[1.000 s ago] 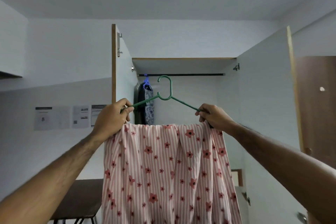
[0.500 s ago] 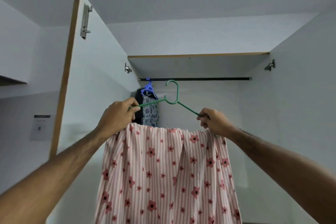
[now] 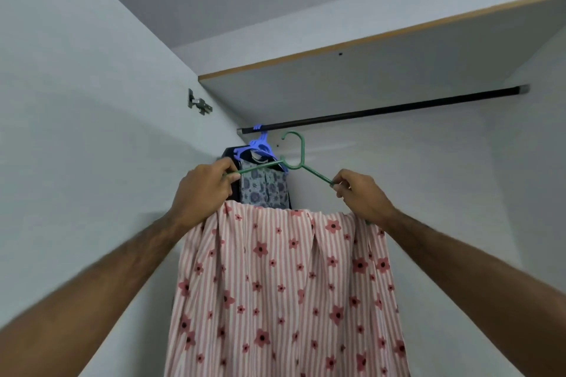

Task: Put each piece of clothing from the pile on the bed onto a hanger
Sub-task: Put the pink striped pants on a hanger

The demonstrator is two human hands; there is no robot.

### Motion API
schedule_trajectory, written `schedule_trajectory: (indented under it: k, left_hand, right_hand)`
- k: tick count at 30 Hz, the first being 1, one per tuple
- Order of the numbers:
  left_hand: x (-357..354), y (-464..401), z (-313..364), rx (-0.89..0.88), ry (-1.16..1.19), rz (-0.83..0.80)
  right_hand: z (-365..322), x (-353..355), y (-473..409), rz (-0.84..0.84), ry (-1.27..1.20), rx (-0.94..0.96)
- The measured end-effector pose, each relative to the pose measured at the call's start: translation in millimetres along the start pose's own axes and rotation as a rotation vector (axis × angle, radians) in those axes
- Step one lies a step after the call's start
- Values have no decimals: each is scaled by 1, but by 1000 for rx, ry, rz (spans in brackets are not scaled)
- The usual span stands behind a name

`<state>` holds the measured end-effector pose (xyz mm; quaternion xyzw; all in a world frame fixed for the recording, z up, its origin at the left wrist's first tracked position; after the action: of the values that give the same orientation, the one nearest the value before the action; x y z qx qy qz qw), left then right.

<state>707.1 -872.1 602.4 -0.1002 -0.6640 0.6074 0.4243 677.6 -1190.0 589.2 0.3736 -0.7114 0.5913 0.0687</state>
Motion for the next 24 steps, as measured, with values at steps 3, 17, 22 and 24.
schedule_trajectory:
  k: [3, 17, 22, 24]
  left_hand:
    - [-43, -45, -12, 16, -78, 26]
    - [-174, -229, -81, -198, -329, 19]
    - [-181, -276, -108, -240, -533, 79]
    - [-181, -291, -122, -274, -653, 113]
  right_hand:
    - [44, -28, -60, -25, 20, 29]
    - [166, -163, -268, 156, 7, -65]
    - [161, -199, -328, 197, -6, -88]
    - [156, -213, -349, 199, -30, -80]
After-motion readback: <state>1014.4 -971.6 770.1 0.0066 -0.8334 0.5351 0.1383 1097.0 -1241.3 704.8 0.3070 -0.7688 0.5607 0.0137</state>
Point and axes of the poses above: each hand's wrist, its own y-axis away from the middle knuckle, its own x-axis out of the back of the hand, z = x × y, the point moved 3 cm from there along -y, towards the middle knuckle, and after that the axes turned 6 degrees about -z, right-handed, at the moved point
